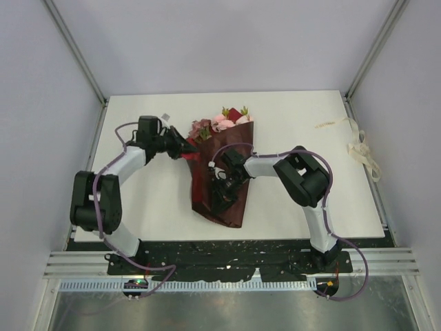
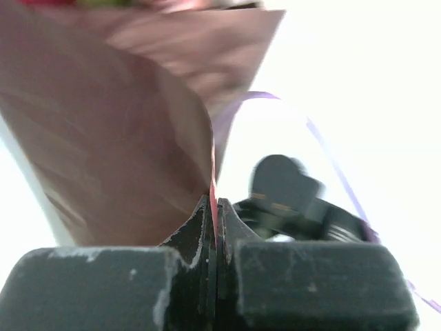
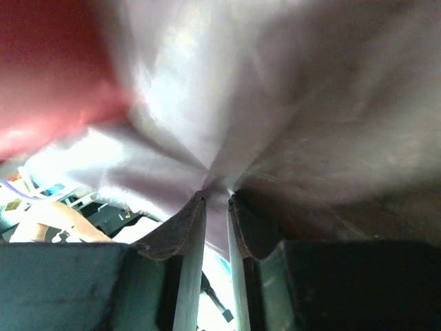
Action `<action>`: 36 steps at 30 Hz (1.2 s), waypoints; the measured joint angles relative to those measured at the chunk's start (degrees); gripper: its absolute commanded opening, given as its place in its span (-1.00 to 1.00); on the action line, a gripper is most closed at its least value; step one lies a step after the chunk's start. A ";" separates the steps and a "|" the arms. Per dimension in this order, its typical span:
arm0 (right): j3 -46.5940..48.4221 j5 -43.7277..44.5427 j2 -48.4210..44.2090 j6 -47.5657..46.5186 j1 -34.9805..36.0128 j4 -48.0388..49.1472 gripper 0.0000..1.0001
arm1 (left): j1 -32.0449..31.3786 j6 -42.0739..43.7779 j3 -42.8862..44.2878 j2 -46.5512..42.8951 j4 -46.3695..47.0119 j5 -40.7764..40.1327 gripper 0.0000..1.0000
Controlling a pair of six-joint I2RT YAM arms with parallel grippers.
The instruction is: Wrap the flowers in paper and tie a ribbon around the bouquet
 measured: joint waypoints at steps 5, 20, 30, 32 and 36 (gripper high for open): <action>0.76 0.76 -0.04 -2.16 -0.33 -0.33 -0.45 | -2.95 -4.39 3.96 -10.91 6.43 4.94 -1.00; 0.04 6.88 -3.98 -7.26 0.92 -0.44 -0.35 | -4.09 -11.17 -1.27 -8.02 16.61 4.66 0.45; -1.99 9.20 -6.71 -8.63 0.94 -0.17 -0.36 | 4.26 -3.02 -19.08 -17.99 7.43 4.83 0.80; -2.54 9.94 -7.50 -8.66 0.92 -0.44 -0.35 | 4.15 -1.75 -21.94 -19.61 5.86 5.01 0.72; -3.41 11.89 -9.40 -8.74 1.09 -1.99 -0.35 | 4.07 -0.31 -24.20 -22.88 4.24 4.96 0.45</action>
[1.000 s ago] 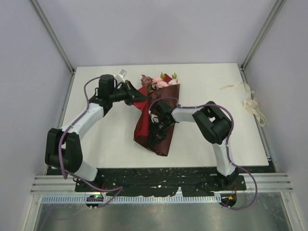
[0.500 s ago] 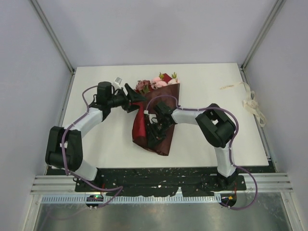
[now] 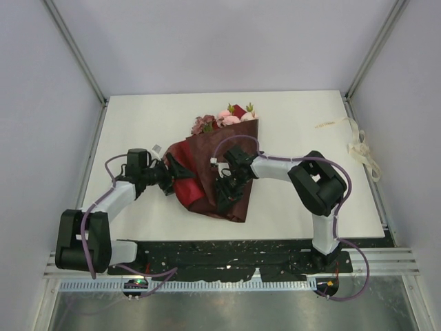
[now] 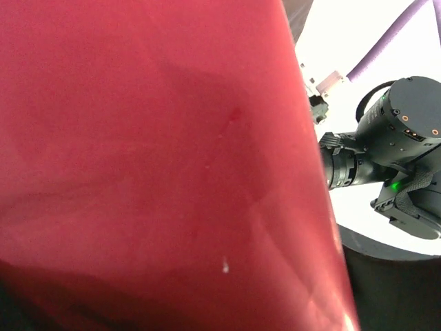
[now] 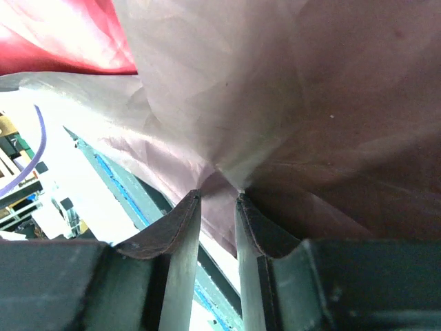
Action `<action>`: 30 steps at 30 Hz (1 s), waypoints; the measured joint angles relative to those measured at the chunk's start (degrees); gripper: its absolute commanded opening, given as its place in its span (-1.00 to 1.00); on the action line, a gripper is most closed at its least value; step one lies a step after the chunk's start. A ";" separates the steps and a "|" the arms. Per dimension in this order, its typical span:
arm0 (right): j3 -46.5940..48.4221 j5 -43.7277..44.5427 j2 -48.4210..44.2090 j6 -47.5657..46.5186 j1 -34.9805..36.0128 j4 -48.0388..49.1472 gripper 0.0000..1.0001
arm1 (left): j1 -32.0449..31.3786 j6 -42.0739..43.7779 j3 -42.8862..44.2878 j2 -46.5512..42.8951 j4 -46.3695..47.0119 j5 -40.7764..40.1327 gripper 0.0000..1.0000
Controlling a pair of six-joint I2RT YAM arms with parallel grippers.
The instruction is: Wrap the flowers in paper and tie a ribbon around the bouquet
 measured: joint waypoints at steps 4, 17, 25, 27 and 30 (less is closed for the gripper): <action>-0.22 -0.04 -1.29 0.04 0.57 -1.44 -0.35 | 0.00 0.50 -0.11 -0.63 0.11 -0.83 0.15; 0.79 -6.80 4.46 -1.20 1.20 -3.15 -0.49 | -0.55 0.90 -0.02 5.09 0.02 -2.97 -0.62; 2.12 -12.04 7.91 -1.31 -0.31 -4.48 -0.50 | -8.17 -0.42 6.95 4.04 1.66 -0.55 -0.78; 2.19 -12.46 8.15 -1.33 -0.28 -4.44 -0.50 | -11.10 -0.02 9.79 3.48 2.03 -0.61 -0.78; 2.21 -12.72 8.31 -1.42 -0.28 -4.46 -0.50 | -14.56 0.48 13.25 3.87 2.97 -0.76 -0.80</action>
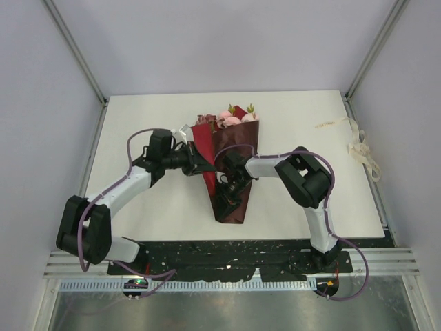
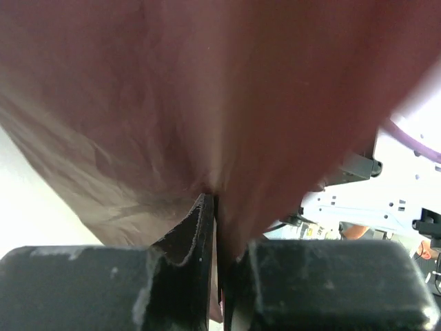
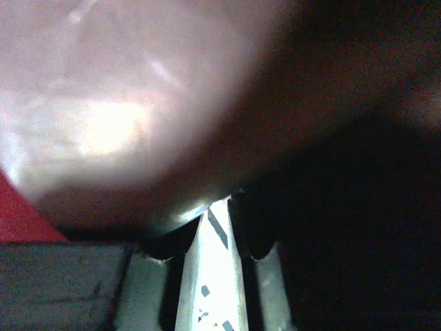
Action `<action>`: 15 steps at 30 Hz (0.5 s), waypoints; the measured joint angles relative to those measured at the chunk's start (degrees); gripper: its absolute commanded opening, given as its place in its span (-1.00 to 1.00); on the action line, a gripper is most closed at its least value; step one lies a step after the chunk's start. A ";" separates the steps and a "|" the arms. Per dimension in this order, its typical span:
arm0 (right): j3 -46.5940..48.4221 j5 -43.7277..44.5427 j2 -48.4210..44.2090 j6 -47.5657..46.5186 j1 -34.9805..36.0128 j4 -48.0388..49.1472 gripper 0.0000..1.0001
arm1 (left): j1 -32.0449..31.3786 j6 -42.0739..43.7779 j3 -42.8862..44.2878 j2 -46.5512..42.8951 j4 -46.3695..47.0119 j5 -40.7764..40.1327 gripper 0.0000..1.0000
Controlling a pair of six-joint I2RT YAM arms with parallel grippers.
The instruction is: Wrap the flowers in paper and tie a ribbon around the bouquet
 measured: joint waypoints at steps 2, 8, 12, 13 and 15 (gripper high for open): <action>0.02 -0.07 0.00 -0.02 0.00 0.00 -0.50 | -1.01 0.26 1.33 1.38 0.15 0.02 -0.81; -0.17 0.76 -1.11 -1.09 0.46 0.17 -0.49 | 0.15 0.81 0.55 4.07 0.31 0.13 -0.88; -1.40 3.76 -4.11 -3.02 1.22 0.94 -0.46 | 0.87 1.05 -0.74 3.91 0.31 0.22 -0.89; -1.81 4.04 -5.01 -3.32 1.27 0.96 -0.44 | 0.96 1.09 -1.14 3.85 0.26 0.20 -0.90; -2.40 4.20 -7.50 -4.11 1.29 0.72 -0.39 | 1.25 1.20 -1.64 3.82 0.09 0.17 -0.91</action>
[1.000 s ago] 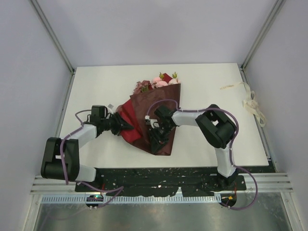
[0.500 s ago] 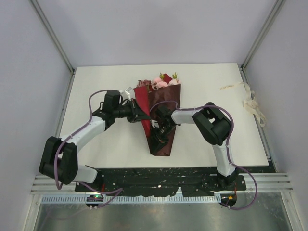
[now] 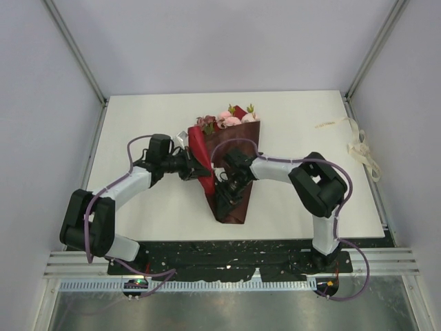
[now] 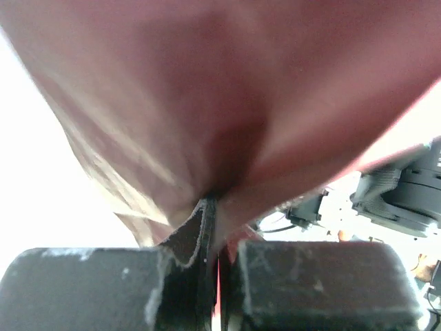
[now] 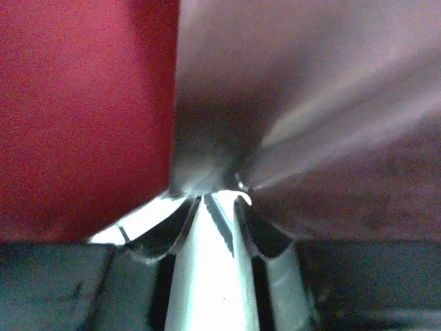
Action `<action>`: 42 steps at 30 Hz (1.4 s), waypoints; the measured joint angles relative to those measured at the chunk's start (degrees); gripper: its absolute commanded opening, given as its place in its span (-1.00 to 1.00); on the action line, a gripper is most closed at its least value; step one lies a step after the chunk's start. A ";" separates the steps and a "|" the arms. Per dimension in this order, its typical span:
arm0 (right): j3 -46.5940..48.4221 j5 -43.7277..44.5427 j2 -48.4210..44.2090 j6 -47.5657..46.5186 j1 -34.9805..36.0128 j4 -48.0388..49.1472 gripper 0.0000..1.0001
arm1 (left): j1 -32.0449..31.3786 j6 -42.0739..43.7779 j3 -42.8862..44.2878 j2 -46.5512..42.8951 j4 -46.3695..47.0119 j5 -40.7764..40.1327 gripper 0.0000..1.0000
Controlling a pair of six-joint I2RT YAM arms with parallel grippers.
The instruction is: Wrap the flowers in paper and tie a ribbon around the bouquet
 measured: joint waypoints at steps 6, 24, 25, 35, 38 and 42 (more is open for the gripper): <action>-0.04 -3.63 -9.33 -0.35 -4.50 -0.59 -0.30 | 0.04 1.18 -0.11 -0.13 -0.72 0.20 -0.93; 1.84 0.17 5.42 14.29 -11.10 16.72 -0.29 | -4.92 0.66 4.87 5.38 2.93 -0.39 -1.00; 1.92 0.13 5.49 14.82 -10.84 17.35 -0.28 | -5.99 0.28 5.68 6.60 4.22 -0.44 -1.00; 2.14 0.31 5.18 15.52 -11.69 18.71 -0.26 | -12.22 -3.34 9.31 17.03 15.80 0.42 -1.00; 1.40 2.03 2.56 14.51 -12.72 18.25 -0.24 | -11.37 -3.69 9.03 16.72 18.40 2.23 -1.00; 1.33 2.89 -1.68 13.11 -14.08 17.00 -0.21 | -11.21 -2.73 8.24 13.75 19.41 3.37 -1.00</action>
